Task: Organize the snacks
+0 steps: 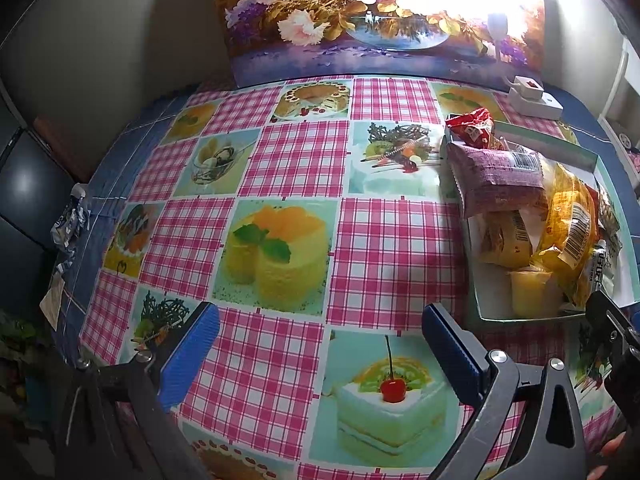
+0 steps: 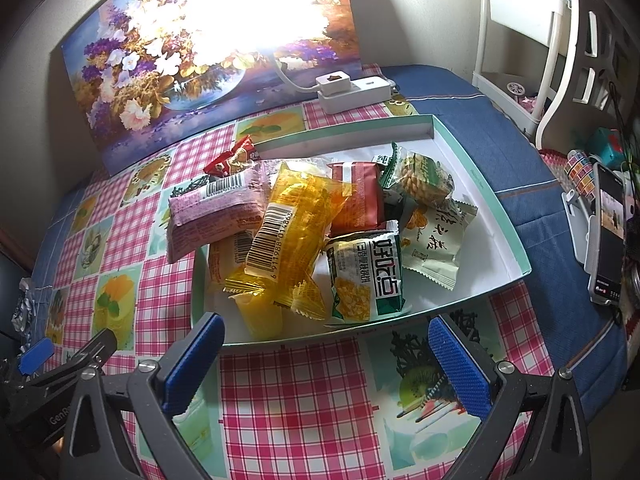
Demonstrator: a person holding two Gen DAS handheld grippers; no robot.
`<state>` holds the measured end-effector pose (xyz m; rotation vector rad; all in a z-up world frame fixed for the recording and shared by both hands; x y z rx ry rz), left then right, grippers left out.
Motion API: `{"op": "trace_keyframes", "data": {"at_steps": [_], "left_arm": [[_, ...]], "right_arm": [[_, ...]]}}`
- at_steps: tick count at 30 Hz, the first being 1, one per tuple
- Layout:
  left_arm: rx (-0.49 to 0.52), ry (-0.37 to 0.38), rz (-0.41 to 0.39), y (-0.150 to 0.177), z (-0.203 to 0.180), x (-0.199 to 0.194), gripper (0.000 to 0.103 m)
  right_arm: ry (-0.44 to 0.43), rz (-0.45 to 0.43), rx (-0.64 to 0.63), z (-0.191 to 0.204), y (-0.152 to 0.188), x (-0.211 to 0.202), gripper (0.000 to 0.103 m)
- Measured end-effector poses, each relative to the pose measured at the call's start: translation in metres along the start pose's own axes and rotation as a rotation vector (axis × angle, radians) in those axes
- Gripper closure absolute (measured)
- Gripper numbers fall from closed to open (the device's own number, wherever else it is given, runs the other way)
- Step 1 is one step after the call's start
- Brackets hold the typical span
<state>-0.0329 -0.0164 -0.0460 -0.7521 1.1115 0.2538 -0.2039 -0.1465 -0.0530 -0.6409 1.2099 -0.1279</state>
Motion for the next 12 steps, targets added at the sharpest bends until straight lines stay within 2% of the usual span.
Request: {"op": "trace_keyframes", "data": {"at_steps": [12], "left_arm": [[-0.011,0.017,-0.016,-0.0001,0.0015,-0.0019,0.002]], "right_arm": [[0.004,0.003,0.002,0.0014,-0.0003,-0.0007,0.000]]}}
Point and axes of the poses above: each gripper's, at about its wrist camera, not at the fingertips, and x roughly the way its jaws point, z to its left, y to its underside, the point moved 6 cm from there along x, roughly the way its jaws point, and after that the axes turned 9 degrees about x, right-handed, at the moved point
